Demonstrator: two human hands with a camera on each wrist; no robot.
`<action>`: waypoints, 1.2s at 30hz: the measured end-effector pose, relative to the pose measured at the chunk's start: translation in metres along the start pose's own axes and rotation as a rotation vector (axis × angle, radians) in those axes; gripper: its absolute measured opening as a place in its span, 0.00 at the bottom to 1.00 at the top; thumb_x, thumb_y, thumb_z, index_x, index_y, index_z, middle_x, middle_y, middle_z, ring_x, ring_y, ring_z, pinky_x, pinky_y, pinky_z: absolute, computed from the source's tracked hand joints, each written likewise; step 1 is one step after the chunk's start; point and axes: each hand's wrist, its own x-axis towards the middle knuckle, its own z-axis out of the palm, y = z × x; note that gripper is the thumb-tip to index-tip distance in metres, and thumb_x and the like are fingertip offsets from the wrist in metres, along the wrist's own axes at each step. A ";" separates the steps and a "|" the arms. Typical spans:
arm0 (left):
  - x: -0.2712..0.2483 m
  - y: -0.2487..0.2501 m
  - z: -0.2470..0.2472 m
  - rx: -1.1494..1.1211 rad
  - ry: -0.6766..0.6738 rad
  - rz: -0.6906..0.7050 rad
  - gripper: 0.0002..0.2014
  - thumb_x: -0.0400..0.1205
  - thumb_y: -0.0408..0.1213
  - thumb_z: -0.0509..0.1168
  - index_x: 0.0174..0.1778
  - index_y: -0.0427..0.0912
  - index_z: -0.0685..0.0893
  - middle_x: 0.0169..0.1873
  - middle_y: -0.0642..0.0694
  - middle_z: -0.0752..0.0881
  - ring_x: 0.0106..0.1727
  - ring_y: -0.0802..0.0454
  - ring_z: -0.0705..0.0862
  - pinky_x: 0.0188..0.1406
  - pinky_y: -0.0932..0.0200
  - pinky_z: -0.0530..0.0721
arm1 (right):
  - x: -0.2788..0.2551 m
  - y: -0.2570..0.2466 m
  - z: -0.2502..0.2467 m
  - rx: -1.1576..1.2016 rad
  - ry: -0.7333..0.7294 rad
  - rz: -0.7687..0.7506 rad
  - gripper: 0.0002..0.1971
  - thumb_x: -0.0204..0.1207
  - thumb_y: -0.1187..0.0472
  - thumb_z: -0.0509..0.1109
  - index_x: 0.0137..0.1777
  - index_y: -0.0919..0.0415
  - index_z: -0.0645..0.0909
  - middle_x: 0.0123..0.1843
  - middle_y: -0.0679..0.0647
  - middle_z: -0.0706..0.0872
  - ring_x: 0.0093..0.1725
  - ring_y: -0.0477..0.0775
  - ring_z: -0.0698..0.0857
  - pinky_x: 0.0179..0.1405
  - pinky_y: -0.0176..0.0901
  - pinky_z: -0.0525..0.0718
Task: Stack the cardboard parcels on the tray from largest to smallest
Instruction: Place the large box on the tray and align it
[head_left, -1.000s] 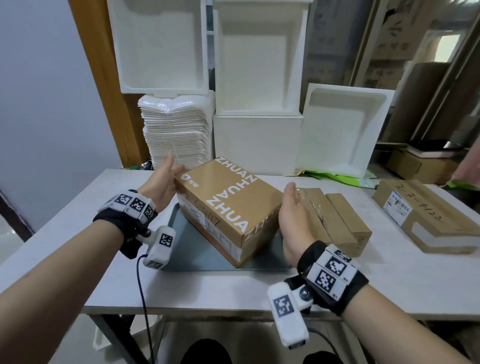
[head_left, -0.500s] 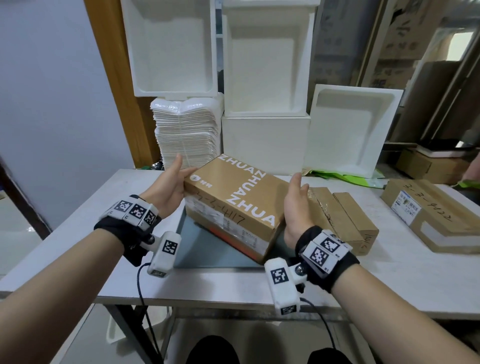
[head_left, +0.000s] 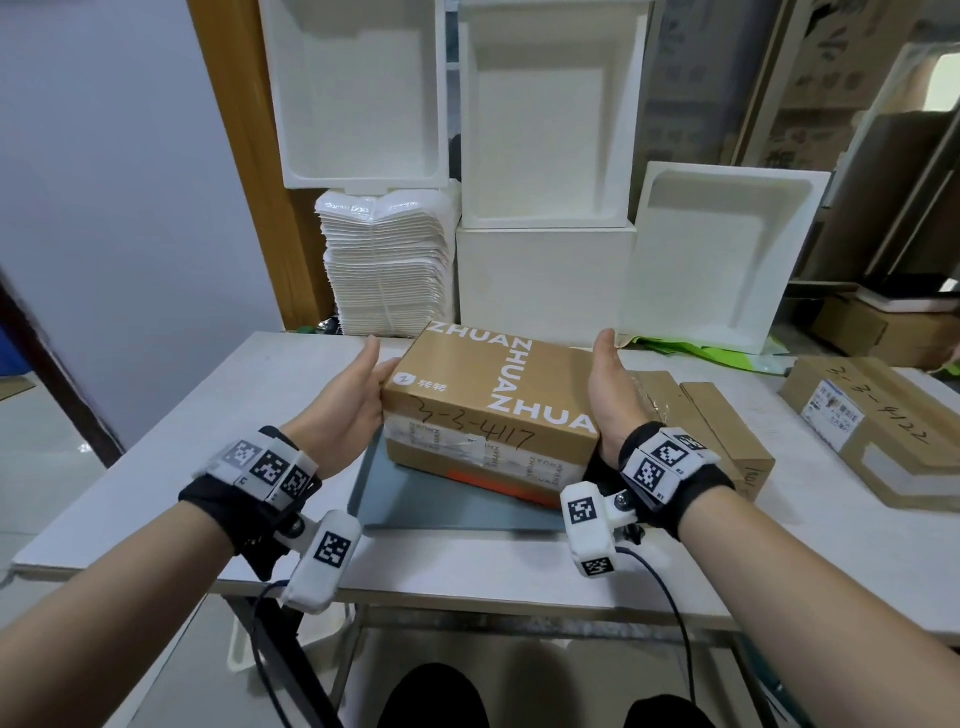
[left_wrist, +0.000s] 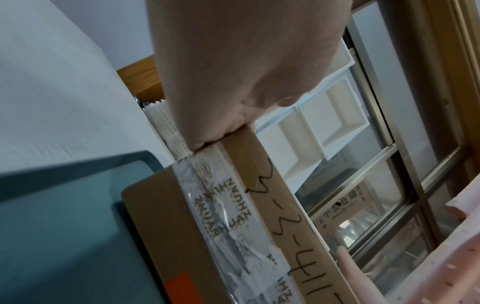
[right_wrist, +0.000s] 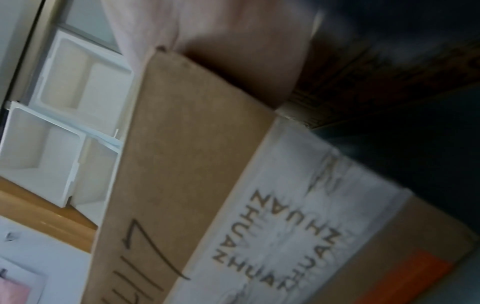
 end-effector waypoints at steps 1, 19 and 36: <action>0.002 -0.001 0.000 -0.005 0.009 -0.001 0.31 0.86 0.63 0.39 0.70 0.50 0.77 0.61 0.49 0.88 0.63 0.55 0.84 0.55 0.59 0.78 | 0.000 0.001 0.001 0.002 0.001 -0.014 0.39 0.79 0.28 0.41 0.87 0.48 0.52 0.87 0.54 0.59 0.85 0.59 0.59 0.80 0.56 0.56; 0.004 -0.007 0.017 -0.162 0.094 -0.027 0.31 0.86 0.64 0.44 0.61 0.46 0.84 0.57 0.39 0.90 0.61 0.43 0.87 0.62 0.45 0.81 | -0.002 0.001 -0.005 0.209 -0.166 0.131 0.42 0.68 0.19 0.52 0.68 0.51 0.78 0.60 0.52 0.88 0.51 0.53 0.91 0.45 0.48 0.89; 0.004 -0.027 0.019 -0.152 0.144 -0.032 0.35 0.85 0.65 0.41 0.73 0.47 0.79 0.61 0.40 0.88 0.65 0.42 0.85 0.72 0.41 0.75 | 0.034 0.038 -0.006 0.148 -0.051 0.062 0.70 0.34 0.07 0.51 0.75 0.48 0.75 0.75 0.49 0.79 0.73 0.57 0.79 0.75 0.64 0.72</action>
